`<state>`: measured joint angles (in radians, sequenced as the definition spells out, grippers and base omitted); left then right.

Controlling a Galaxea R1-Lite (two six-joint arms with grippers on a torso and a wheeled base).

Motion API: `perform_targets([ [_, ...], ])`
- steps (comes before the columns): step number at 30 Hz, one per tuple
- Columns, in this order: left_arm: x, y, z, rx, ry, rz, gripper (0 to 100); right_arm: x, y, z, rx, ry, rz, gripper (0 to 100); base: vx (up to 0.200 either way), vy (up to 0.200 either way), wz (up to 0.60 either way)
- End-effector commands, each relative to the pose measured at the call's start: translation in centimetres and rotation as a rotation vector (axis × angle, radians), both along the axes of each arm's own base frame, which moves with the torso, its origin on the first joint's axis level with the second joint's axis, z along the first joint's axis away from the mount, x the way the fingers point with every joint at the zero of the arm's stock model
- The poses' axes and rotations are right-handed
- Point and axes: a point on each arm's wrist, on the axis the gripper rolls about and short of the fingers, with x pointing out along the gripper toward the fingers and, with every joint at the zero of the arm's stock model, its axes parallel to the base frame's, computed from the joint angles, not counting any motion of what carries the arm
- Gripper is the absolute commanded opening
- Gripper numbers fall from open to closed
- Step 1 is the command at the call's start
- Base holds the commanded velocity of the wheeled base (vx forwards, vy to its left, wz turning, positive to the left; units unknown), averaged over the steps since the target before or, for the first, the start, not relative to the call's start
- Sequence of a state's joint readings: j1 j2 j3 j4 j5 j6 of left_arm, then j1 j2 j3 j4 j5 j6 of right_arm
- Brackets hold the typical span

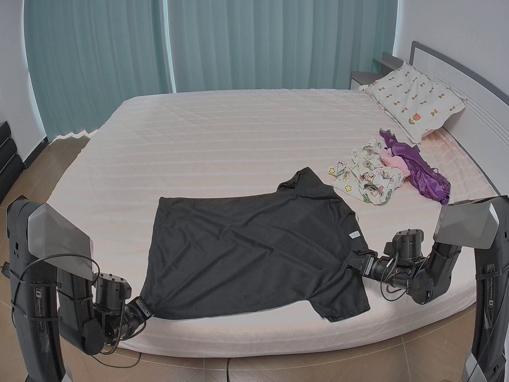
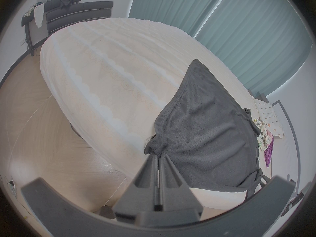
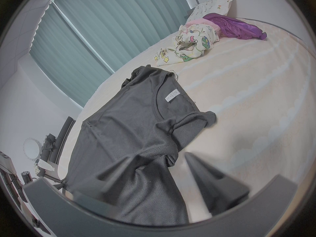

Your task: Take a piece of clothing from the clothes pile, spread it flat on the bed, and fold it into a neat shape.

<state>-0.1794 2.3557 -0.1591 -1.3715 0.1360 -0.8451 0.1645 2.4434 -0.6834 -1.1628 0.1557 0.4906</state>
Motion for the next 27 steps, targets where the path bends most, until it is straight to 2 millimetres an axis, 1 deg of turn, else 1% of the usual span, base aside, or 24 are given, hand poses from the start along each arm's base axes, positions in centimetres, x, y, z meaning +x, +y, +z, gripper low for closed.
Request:
perform_targets([
  [1,0.0,0.0,0.0,0.0,0.002,0.001,0,-0.4,-0.3,-0.1,0.001,0.014,-0.006,100,0.0,0.0,0.0],
  [3,0.0,0.0,0.0,0.0,0.002,0.001,0,-1.1,-1.0,0.5,-0.001,0.018,-0.02,100,0.0,0.0,0.0],
  [6,0.0,0.0,0.0,-0.001,0.0,0.001,0,-2.7,-1.2,1.0,0.011,0.049,0.005,100,0.0,0.0,0.0],
  [7,0.0,0.0,0.0,-0.001,0.0,0.001,0,-3.6,-1.3,1.3,0.021,0.069,0.02,100,0.0,0.0,0.0],
  [8,0.0,0.0,0.0,-0.001,0.0,0.001,0,-3.8,-1.3,1.3,0.024,0.072,0.025,100,0.0,0.0,0.0],
  [10,0.0,0.0,0.0,-0.001,0.0,0.001,0,-5.3,-1.3,1.3,0.037,0.116,0.054,100,0.0,0.0,0.0],
  [12,0.0,0.0,0.0,-0.001,0.0,0.001,0,-5.5,-1.3,1.3,0.037,0.123,0.062,100,0.0,0.0,0.0],
  [13,0.0,0.0,0.0,-0.001,0.0,0.001,0,-6.4,-1.3,0.8,0.026,0.152,0.082,100,0.0,0.0,0.0],
  [17,0.0,0.0,0.0,-0.001,0.0,0.001,0,-7.1,-1.4,0.3,0.006,0.17,0.097,100,0.0,0.0,0.0],
  [21,0.0,0.0,0.0,-0.001,0.0,0.001,0,-8.4,-1.2,-0.4,-0.008,0.216,0.124,100,0.0,0.0,0.0],
  [27,0.0,0.0,0.0,-0.001,0.0,0.001,0,-8.2,-0.8,-0.7,-0.004,0.216,0.147,100,0.0,0.0,0.0],
])
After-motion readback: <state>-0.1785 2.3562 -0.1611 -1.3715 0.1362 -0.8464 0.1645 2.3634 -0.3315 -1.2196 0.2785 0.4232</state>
